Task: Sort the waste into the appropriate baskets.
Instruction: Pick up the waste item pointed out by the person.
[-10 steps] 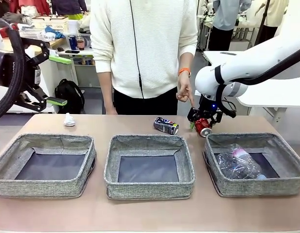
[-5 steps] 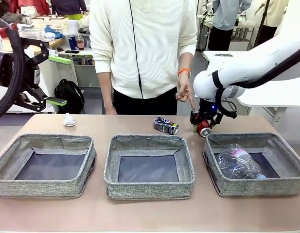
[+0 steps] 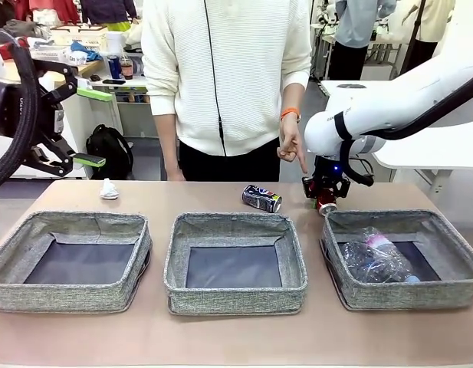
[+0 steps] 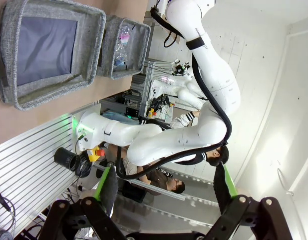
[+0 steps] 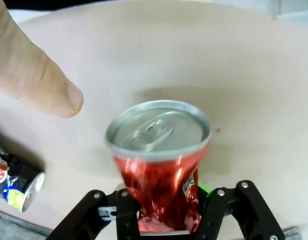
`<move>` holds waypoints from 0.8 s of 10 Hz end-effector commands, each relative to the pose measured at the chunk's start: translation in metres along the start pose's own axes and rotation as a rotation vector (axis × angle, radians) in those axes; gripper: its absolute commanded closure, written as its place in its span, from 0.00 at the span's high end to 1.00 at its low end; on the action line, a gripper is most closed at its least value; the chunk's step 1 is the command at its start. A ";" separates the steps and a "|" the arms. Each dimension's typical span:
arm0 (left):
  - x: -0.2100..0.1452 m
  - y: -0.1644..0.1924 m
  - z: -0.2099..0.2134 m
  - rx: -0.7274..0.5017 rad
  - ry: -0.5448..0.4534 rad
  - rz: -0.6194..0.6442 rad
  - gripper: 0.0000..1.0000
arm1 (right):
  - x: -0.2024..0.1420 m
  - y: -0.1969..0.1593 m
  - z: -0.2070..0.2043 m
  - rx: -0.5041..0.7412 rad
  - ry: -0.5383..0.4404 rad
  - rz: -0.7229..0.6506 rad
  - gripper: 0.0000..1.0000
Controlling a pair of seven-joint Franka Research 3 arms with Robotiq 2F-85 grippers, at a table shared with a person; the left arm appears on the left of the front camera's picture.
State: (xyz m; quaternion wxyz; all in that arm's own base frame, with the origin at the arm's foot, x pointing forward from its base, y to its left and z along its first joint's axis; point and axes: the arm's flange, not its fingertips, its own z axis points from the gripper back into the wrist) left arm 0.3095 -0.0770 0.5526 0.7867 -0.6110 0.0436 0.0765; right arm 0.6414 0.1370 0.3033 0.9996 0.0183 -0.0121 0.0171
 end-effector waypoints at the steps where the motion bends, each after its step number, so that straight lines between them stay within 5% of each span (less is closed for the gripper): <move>1: -0.001 -0.003 -0.001 -0.022 0.003 0.010 1.00 | 0.003 0.001 -0.002 -0.048 0.006 -0.025 0.00; 6: -0.001 -0.003 -0.001 -0.022 0.003 0.010 1.00 | 0.004 -0.006 0.001 -0.059 0.004 -0.066 0.00; 8: -0.001 -0.003 -0.001 -0.022 0.003 0.010 1.00 | -0.006 -0.020 0.033 -0.054 -0.039 -0.133 0.00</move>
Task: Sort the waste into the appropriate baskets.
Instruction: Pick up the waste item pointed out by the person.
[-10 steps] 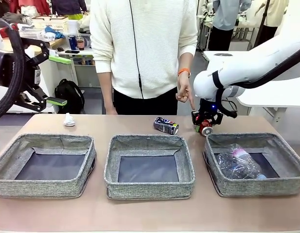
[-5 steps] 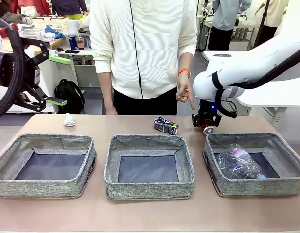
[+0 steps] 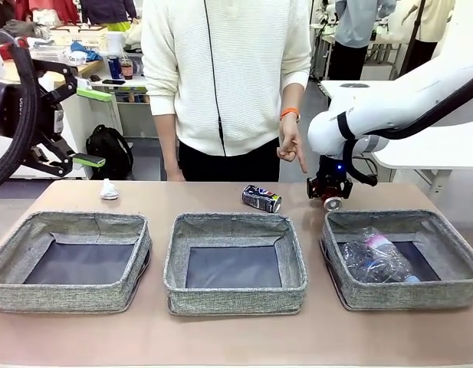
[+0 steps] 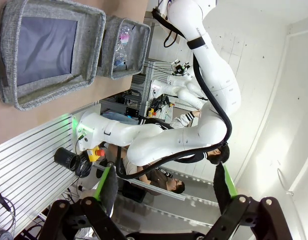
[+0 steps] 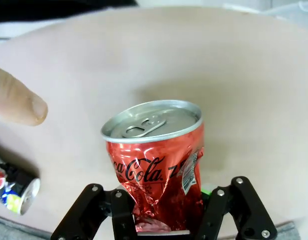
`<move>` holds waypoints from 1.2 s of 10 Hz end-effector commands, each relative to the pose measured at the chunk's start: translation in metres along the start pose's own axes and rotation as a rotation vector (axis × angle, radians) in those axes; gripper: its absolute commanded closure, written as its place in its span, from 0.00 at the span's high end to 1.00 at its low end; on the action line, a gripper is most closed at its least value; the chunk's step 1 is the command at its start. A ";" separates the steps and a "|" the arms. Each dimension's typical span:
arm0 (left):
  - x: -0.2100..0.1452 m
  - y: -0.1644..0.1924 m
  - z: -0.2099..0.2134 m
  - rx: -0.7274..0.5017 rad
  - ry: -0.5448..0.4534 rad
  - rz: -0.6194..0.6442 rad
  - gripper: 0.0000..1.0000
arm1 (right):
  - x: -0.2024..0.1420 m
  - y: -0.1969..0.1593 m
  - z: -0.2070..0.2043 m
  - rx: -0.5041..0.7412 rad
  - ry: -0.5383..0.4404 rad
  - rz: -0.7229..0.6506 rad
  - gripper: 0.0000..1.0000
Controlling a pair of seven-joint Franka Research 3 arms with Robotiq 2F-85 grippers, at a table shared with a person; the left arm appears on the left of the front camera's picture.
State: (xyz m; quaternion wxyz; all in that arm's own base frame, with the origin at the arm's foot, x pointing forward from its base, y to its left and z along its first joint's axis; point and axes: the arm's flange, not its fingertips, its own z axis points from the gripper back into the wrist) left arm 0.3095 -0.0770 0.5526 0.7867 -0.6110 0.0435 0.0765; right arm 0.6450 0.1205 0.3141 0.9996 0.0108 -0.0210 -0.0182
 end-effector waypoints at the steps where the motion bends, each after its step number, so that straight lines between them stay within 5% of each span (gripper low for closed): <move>1: -0.001 -0.003 -0.001 -0.022 0.003 0.010 1.00 | -0.020 -0.013 0.051 -0.063 -0.017 -0.132 0.00; 4: -0.001 -0.003 -0.001 -0.022 0.003 0.010 1.00 | -0.110 -0.017 0.183 -0.044 -0.044 -0.157 0.00; 7: -0.001 -0.003 -0.001 -0.022 0.003 0.010 1.00 | -0.204 0.008 0.238 -0.101 -0.154 -0.006 0.00; 9: -0.001 -0.003 -0.001 -0.022 0.003 0.010 1.00 | -0.196 0.006 0.232 0.021 -0.148 0.073 0.00; 10: -0.001 -0.003 -0.001 -0.022 0.003 0.010 1.00 | -0.211 0.015 0.257 -0.088 -0.135 -0.014 0.00; 12: -0.001 -0.003 -0.001 -0.022 0.003 0.010 1.00 | -0.217 0.020 0.252 -0.066 -0.147 0.020 0.00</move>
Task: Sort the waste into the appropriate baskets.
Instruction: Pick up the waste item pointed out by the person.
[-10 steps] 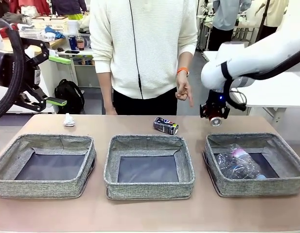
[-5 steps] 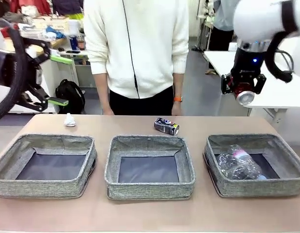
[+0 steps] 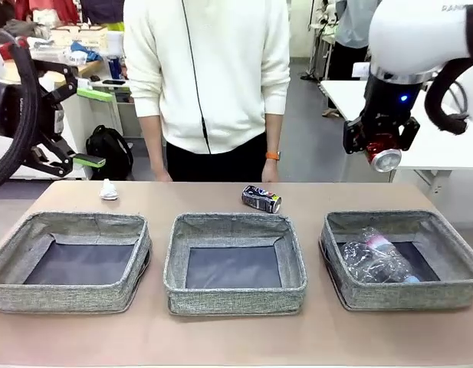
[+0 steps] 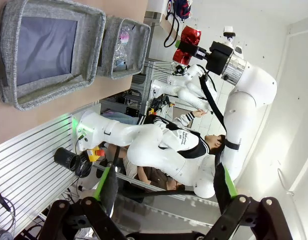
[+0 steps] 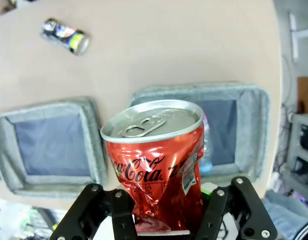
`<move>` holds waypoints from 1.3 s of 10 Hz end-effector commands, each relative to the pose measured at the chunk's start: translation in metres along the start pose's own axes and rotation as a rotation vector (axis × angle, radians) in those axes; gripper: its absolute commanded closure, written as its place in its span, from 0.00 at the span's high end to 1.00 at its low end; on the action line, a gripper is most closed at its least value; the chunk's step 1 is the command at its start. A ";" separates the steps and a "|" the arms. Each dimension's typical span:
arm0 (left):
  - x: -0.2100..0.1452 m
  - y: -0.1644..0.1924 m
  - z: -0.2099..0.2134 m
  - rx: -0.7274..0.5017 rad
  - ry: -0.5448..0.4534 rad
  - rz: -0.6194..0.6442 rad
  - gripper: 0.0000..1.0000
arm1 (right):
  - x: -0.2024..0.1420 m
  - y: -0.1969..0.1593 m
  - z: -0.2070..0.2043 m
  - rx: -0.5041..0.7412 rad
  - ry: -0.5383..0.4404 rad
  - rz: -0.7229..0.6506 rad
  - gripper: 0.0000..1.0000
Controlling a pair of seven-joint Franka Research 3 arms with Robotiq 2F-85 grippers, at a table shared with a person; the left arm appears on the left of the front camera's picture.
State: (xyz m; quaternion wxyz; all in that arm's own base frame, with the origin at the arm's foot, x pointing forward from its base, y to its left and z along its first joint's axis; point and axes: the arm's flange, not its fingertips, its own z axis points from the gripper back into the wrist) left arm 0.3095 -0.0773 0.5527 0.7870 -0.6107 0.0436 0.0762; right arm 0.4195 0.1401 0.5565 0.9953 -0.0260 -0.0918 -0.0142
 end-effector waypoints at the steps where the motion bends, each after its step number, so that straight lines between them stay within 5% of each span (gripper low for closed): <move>1: -0.001 -0.003 -0.001 -0.023 0.003 0.011 1.00 | 0.009 0.027 -0.016 0.141 0.080 0.001 0.00; 3: -0.001 -0.003 -0.001 -0.023 0.003 0.011 1.00 | 0.012 0.091 0.060 0.121 -0.013 0.040 0.00; 7: -0.001 -0.003 -0.001 -0.023 0.003 0.011 1.00 | -0.014 0.216 0.178 0.017 0.031 0.065 0.00; 12: -0.001 -0.003 -0.001 -0.023 0.003 0.011 1.00 | -0.010 0.214 0.214 0.010 -0.015 -0.057 0.00; 13: -0.001 -0.003 -0.001 -0.023 0.003 0.011 1.00 | -0.019 0.210 0.204 0.038 0.023 0.020 0.00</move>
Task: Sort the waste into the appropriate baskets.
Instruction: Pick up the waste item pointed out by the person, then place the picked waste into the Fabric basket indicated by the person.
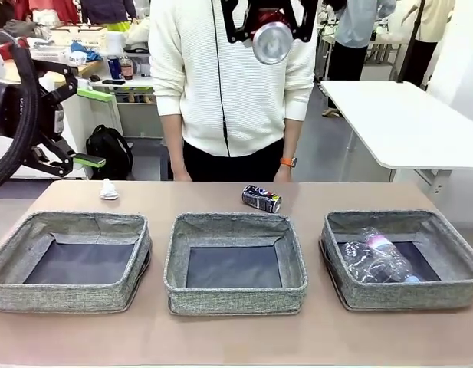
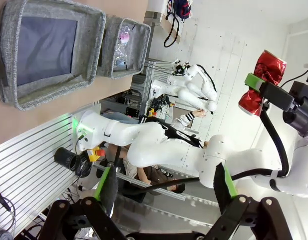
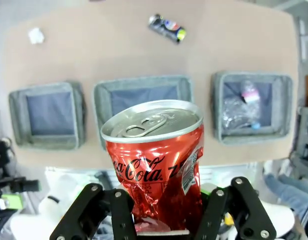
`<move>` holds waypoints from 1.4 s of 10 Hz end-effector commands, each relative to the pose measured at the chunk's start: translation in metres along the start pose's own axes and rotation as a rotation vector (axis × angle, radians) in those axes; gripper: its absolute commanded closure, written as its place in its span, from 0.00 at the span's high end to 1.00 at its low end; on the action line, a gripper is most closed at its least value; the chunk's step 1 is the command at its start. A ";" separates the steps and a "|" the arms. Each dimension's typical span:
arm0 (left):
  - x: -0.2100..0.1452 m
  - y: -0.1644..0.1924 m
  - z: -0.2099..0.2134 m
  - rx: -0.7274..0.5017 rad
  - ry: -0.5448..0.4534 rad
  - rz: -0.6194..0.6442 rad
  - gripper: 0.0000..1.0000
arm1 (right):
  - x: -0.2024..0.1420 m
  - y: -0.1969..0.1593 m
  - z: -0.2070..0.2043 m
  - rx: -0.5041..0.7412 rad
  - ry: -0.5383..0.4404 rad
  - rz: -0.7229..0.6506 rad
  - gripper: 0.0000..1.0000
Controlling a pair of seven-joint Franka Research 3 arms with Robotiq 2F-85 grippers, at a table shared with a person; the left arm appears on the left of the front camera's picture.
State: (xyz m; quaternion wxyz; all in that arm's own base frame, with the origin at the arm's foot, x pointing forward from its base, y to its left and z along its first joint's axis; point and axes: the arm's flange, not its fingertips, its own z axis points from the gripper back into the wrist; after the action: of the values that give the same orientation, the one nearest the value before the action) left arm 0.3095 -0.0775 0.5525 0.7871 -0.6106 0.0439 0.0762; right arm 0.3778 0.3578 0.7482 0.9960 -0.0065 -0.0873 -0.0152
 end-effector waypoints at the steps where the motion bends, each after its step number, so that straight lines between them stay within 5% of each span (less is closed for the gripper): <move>1: -0.001 -0.003 -0.001 -0.023 0.002 0.010 1.00 | -0.008 0.003 -0.004 -0.001 0.013 0.025 0.00; 14: -0.001 -0.003 -0.001 -0.023 0.002 0.010 1.00 | -0.008 0.003 -0.004 -0.001 0.013 0.025 0.00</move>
State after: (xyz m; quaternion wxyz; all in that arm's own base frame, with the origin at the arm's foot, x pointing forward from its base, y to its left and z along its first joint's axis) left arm 0.3095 -0.0775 0.5526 0.7871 -0.6106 0.0438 0.0761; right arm 0.3729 0.3642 0.7433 0.9965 -0.0088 -0.0825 -0.0067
